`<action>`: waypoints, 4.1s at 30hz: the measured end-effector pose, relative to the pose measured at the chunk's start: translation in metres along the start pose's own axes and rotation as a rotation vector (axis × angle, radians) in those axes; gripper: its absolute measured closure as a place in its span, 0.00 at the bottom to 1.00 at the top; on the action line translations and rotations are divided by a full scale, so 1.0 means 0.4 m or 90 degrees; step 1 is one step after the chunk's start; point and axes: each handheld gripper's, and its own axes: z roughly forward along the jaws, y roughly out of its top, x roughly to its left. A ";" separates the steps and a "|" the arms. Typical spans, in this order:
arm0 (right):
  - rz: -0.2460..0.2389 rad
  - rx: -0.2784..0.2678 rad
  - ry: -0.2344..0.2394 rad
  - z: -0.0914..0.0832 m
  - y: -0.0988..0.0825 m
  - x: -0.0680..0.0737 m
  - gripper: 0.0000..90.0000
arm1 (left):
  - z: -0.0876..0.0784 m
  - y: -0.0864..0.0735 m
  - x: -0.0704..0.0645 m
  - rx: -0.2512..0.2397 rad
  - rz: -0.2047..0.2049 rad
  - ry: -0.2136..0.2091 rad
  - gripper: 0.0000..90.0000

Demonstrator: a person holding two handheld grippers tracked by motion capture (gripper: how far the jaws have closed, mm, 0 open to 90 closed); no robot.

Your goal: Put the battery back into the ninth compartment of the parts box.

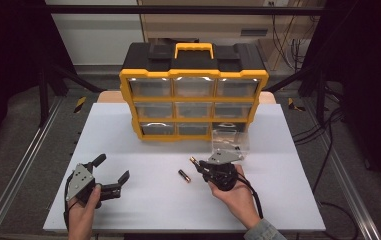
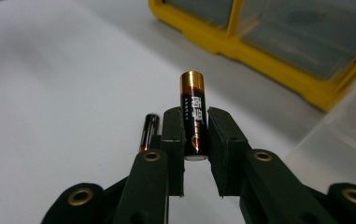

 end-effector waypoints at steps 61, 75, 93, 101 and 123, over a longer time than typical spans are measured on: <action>0.072 -0.169 -0.130 -0.241 0.064 -0.197 0.85 | -0.006 0.002 0.002 -0.009 -0.014 -0.003 0.01; 0.067 -0.168 -0.130 -0.242 0.074 -0.201 0.85 | -0.005 0.003 -0.002 -0.007 -0.007 -0.004 0.01; 0.076 -0.168 -0.132 -0.220 0.088 -0.201 0.85 | -0.006 0.003 0.000 -0.008 -0.008 -0.009 0.01; 0.076 -0.156 -0.124 -0.195 0.090 -0.209 0.85 | 0.000 0.001 -0.002 -0.001 -0.006 -0.011 0.01; 0.082 -0.076 -0.145 -0.131 0.043 -0.240 0.71 | -0.004 0.001 0.000 -0.003 -0.009 -0.007 0.01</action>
